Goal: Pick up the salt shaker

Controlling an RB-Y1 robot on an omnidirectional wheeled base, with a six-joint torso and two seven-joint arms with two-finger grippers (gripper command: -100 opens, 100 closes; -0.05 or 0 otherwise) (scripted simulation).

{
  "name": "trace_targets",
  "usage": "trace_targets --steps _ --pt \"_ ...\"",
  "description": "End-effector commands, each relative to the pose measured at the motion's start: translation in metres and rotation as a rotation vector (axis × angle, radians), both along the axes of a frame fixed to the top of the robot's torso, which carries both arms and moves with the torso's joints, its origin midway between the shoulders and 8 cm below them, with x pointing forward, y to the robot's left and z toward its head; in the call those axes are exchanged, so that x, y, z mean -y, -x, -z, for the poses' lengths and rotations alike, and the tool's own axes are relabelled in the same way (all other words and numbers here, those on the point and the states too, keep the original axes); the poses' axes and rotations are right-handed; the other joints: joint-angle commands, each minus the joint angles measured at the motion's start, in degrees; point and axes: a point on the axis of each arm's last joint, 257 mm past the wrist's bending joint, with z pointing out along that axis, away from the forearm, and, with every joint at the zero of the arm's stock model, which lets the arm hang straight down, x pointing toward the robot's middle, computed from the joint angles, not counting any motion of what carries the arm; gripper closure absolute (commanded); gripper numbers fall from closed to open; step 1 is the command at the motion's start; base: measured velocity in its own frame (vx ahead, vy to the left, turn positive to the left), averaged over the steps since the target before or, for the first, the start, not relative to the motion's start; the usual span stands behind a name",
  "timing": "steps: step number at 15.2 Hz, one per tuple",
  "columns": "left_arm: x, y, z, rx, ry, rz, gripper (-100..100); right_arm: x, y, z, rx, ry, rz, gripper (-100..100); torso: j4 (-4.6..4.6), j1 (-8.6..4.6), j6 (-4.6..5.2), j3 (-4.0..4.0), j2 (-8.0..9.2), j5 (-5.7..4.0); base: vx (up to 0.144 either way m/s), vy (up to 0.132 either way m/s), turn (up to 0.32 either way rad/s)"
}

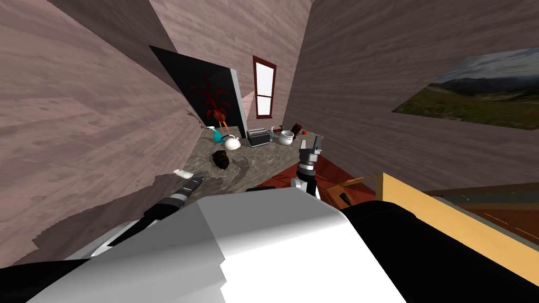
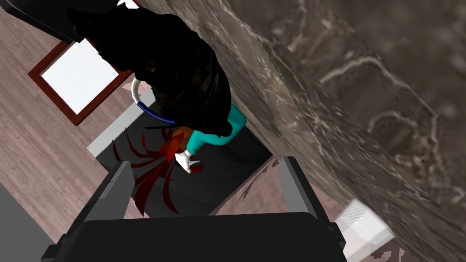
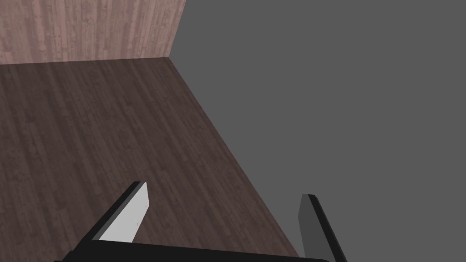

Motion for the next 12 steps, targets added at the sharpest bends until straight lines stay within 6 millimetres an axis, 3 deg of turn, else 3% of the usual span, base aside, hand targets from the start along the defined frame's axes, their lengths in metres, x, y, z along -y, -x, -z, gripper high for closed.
trace_targets --steps 1,2,5,6,7,8,11,12 --pt "-0.02 0.008 0.007 -0.042 -0.04 -0.001 -100 0.0 0.0 0.0 0.0 0.0 0.0 0 0.0 0.0 0.0 0.0 0.0 0.0 -0.01 -0.021 -0.141" --pt "-0.02 0.008 0.006 -0.044 -0.045 0.004 -100 0.0 0.0 0.0 0.0 0.0 0.0 0 0.0 0.02 -0.02 0.0 0.0 0.0 0.003 -0.017 -0.048" --pt "-0.056 0.027 0.02 -0.13 -0.114 -0.016 -100 0.0 0.0 0.0 0.0 0.0 0.0 0 0.0 0.03 -0.02 -0.01 -0.01 0.0 -0.004 -0.02 -0.127" --pt "-0.057 0.025 0.018 -0.134 -0.128 -0.004 -100 0.0 0.0 0.0 0.0 0.0 0.0 0 0.0 0.02 -0.01 0.0 0.0 0.0 -0.004 -0.024 -0.145" --pt "-0.074 0.035 0.024 -0.173 -0.156 -0.02 -100 0.0 0.0 0.0 0.0 0.0 0.0 0 0.0 0.01 -0.01 -0.01 -0.01 -0.01 -0.006 -0.024 -0.167" --pt "-0.076 0.033 0.022 -0.176 -0.169 -0.008 -100 0.0 0.0 0.0 0.0 0.0 0.0 0 0.0 0.01 0.0 -0.01 -0.01 0.0 -0.004 -0.021 -0.15" --pt "-0.111 0.051 0.028 -0.252 -0.237 -0.027 -100 0.0 0.0 0.0 0.0 0.0 0.0 0 0.0 0.01 -0.01 -0.01 -0.03 0.0 -0.003 -0.021 -0.156" --pt "-0.112 0.048 0.025 -0.255 -0.25 -0.015 -100 0.0 0.0 0.0 0.0 0.0 0.0 0 0.0 0.02 0.0 -0.01 -0.02 -0.01 -0.003 -0.016 -0.139"
